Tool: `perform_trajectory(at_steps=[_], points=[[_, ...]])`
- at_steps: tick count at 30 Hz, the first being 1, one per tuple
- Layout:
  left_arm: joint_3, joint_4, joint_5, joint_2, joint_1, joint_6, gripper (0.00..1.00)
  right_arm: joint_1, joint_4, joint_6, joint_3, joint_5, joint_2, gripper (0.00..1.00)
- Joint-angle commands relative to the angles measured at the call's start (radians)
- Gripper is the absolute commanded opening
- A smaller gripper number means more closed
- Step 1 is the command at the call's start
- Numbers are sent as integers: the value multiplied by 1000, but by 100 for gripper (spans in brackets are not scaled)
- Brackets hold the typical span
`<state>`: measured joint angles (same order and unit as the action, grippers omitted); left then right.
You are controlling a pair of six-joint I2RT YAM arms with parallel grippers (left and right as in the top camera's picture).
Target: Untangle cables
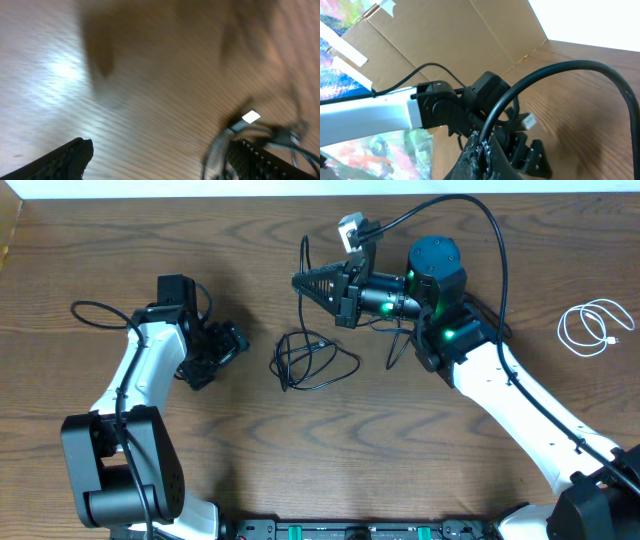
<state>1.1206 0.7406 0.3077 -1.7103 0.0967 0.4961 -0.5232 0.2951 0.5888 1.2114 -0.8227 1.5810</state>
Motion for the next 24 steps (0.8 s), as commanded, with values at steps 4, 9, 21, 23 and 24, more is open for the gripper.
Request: perform_trajectory(at_steps=[4, 9, 21, 23, 24], points=[[-10, -10, 407, -8, 4, -265, 91, 0, 0, 9, 8, -30, -32, 1], [-16, -10, 422, -9, -12, -274, 91, 0, 0, 9, 8, -30, -32, 1], [-50, -97, 406, -120, -115, -162, 70, 4, 0, 8, 8, -29, -32, 1], [-50, -106, 406, -157, -122, -144, 56, 7, 0, 8, 8, -29, -32, 1], [-50, -107, 406, -172, -122, -133, 47, 8, 0, 8, 8, -29, -32, 1]])
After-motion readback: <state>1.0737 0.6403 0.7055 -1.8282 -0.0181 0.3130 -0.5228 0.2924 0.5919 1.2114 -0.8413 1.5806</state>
